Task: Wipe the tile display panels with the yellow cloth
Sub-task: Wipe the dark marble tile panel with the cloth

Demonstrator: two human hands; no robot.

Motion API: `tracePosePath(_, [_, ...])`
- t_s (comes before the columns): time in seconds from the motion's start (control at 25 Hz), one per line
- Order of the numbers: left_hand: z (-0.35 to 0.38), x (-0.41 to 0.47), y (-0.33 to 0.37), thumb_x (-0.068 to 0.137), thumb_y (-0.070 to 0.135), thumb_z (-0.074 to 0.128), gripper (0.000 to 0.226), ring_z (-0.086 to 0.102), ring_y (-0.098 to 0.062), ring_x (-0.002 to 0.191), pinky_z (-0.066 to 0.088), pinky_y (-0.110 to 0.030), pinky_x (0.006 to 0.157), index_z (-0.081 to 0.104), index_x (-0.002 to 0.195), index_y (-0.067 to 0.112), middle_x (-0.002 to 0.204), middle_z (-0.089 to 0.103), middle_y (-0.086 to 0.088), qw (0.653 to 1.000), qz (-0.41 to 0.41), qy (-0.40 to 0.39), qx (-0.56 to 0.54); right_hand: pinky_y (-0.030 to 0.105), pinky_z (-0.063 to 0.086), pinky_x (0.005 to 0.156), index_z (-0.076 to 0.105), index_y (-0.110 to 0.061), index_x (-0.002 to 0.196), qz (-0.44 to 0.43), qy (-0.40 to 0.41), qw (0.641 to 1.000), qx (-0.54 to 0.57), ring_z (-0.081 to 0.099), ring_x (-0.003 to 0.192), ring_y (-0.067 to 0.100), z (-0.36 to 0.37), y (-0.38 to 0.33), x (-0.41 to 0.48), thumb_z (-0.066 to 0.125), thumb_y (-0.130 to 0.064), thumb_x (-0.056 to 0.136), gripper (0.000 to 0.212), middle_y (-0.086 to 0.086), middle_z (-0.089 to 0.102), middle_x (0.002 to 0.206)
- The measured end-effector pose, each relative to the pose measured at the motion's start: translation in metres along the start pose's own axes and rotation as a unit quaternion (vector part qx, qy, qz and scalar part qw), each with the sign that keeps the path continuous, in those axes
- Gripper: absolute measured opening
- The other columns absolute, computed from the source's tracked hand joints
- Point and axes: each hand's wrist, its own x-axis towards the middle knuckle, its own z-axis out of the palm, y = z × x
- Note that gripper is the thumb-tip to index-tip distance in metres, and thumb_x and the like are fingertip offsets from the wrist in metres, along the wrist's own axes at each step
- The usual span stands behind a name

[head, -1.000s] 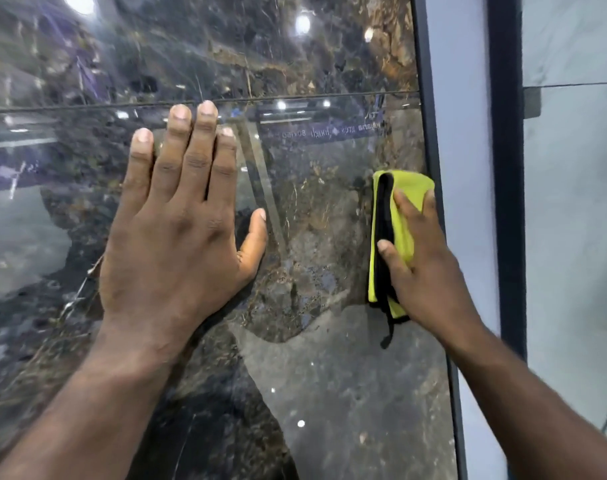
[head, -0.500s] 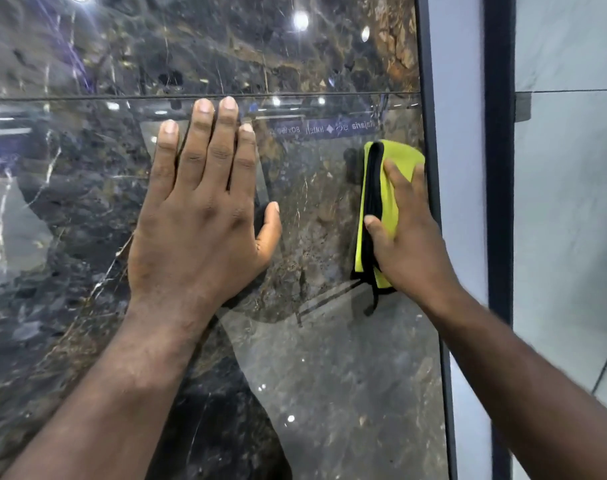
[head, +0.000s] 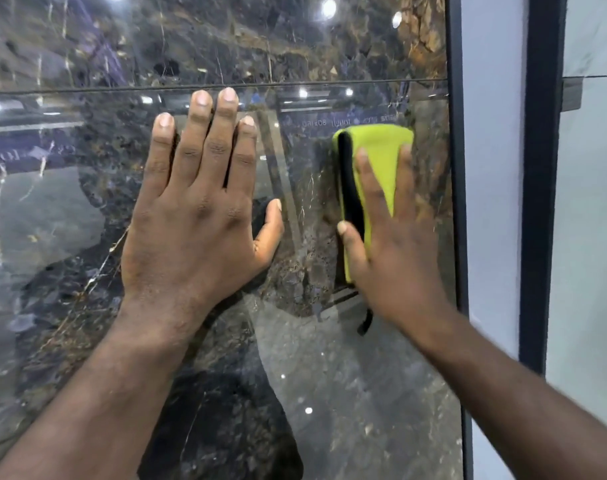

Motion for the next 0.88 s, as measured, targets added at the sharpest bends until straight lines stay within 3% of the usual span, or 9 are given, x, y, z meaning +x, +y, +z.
tracePosePath(0.12, [0.003,0.0,0.001,0.111,0.054,0.036,0.081,0.006,-0.037,0.168,0.008,-0.059,0.135,0.021,0.17,0.001,0.18,0.008,-0.02,1.0,-0.006,0.004,0.011,0.064,0.043,0.108,0.001,-0.048,0.167,-0.047,-0.026,0.999,0.004,0.029,0.15,0.042,0.008,0.01,-0.04,0.051,-0.048,0.105,0.08,0.0,-0.022,0.176])
tracePosePath(0.32, [0.004,0.002,0.004,0.11,0.053,0.038,0.08,0.011,-0.04,0.167,0.012,-0.061,0.134,0.025,0.168,-0.001,0.179,0.014,-0.023,0.999,-0.012,0.003,0.04,0.068,0.039,0.108,0.001,-0.049,0.167,0.018,0.016,0.999,0.033,0.027,0.148,0.046,-0.002,0.017,0.03,0.044,-0.05,0.108,0.072,0.003,-0.018,0.177])
tracePosePath(0.48, [-0.006,-0.004,-0.005,0.109,0.054,0.045,0.08,0.016,-0.036,0.167,0.013,-0.058,0.135,0.029,0.169,0.004,0.179,0.018,-0.018,1.0,0.008,-0.008,0.025,0.064,0.039,0.103,0.004,-0.049,0.167,-0.072,0.007,0.997,0.018,0.029,0.145,0.044,0.01,0.008,-0.011,0.043,-0.05,0.109,0.07,0.003,-0.016,0.177])
tracePosePath(0.56, [-0.018,-0.022,-0.023,0.109,0.055,0.045,0.079,0.018,-0.034,0.167,0.013,-0.059,0.134,0.03,0.17,0.007,0.179,0.02,-0.014,0.998,0.03,-0.02,0.047,0.063,0.04,0.103,0.006,-0.049,0.167,-0.071,0.007,0.997,0.023,0.03,0.145,0.044,0.009,0.014,-0.013,0.043,-0.051,0.108,0.069,0.003,-0.015,0.178])
tracePosePath(0.68, [-0.036,-0.05,-0.052,0.109,0.057,0.045,0.078,0.021,-0.035,0.166,0.016,-0.062,0.133,0.032,0.17,0.011,0.179,0.02,-0.014,0.996,0.038,-0.023,0.073,0.068,0.031,0.111,0.0,-0.054,0.165,-0.003,0.0,0.998,0.07,0.018,0.154,0.042,-0.001,-0.01,0.024,0.04,-0.051,0.109,0.069,-0.003,-0.025,0.175])
tracePosePath(0.8, [-0.044,-0.058,-0.074,0.107,0.057,0.047,0.076,0.024,-0.037,0.165,0.018,-0.063,0.132,0.038,0.168,0.011,0.179,0.022,-0.016,0.997,0.016,-0.009,0.068,0.067,0.025,0.117,-0.004,-0.055,0.164,-0.077,-0.008,0.995,0.06,-0.003,0.163,0.034,0.006,-0.035,0.004,0.035,-0.05,0.112,0.065,-0.007,-0.03,0.173])
tracePosePath(0.88, [-0.052,-0.066,-0.093,0.107,0.057,0.047,0.077,0.024,-0.037,0.165,0.017,-0.063,0.132,0.039,0.167,0.01,0.179,0.021,-0.016,0.998,0.011,-0.007,0.061,0.065,0.027,0.12,-0.002,-0.051,0.166,-0.113,-0.014,0.993,0.041,-0.007,0.164,0.034,0.016,-0.035,-0.024,0.032,-0.052,0.112,0.064,-0.006,-0.028,0.174])
